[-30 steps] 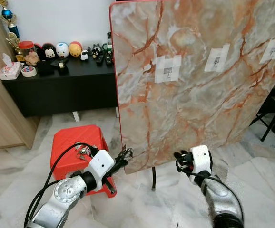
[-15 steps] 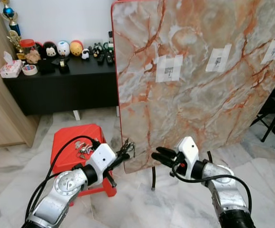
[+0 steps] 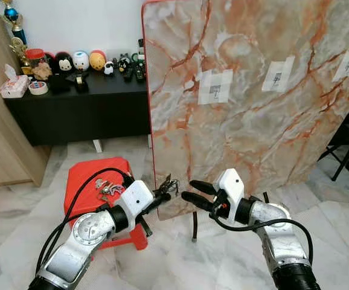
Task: Hang keys on a hook
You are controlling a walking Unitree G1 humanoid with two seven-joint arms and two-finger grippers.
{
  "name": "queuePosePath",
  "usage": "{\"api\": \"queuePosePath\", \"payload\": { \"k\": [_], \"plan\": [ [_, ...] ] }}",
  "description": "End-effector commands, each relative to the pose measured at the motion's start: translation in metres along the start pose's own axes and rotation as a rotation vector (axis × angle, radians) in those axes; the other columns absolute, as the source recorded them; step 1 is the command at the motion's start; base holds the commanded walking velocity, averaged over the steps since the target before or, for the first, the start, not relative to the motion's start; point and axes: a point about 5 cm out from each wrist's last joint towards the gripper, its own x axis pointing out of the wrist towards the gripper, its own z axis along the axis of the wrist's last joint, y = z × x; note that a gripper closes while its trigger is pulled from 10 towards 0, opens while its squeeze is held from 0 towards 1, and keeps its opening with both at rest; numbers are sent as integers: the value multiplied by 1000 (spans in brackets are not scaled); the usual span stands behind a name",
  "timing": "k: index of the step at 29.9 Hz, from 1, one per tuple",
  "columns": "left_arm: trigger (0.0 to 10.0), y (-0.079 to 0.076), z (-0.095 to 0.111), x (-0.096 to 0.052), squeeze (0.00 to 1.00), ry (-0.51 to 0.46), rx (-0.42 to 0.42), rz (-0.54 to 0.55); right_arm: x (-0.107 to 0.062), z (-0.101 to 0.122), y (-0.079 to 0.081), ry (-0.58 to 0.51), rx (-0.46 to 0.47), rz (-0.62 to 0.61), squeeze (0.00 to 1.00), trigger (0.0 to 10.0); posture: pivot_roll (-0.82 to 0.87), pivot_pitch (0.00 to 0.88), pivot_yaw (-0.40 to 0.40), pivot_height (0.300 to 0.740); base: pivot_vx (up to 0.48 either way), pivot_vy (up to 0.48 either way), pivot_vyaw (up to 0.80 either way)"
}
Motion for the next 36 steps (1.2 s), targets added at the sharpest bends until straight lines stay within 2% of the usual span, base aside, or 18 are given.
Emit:
{"api": "queuePosePath", "payload": {
  "k": [1, 16, 18, 19, 20, 21, 36],
  "plan": [
    [10000, 0, 14, 4, 0, -35, 63, -30, 7, 12, -1, -35, -49, 5, 0, 10000, 87, 0, -82, 740, 0, 0, 0],
    [10000, -5, 18, 7, 0, -41, 105, -60, 11, 18, -5, -56, -91, -27, 0, 10000, 91, 0, -90, 740, 0, 0, 0],
    [10000, -5, 19, 8, 0, -42, 106, -61, 12, 18, -5, -57, -91, -25, 0, 9686, 93, 0, -92, 740, 0, 0, 0],
    [10000, -5, 19, 8, 0, -43, 108, -62, 12, 18, -6, -57, -90, -21, 0, 1020, 94, 0, -92, 740, 0, 0, 0],
    [10000, -5, 19, 8, 0, -43, 108, -62, 12, 18, -6, -57, -90, -21, 0, 1020, 94, 0, -92, 740, 0, 0, 0],
    [10000, -5, 19, 8, 0, -43, 108, -61, 12, 17, -5, -57, -90, -20, 0, 0, 94, 0, -92, 740, 0, 0, 0],
    [10000, -6, 19, 9, 0, -44, 107, -62, 11, 16, -8, -56, -94, -36, 0, 0, 91, 0, -94, 740, 0, 0, 0]
  ]
}}
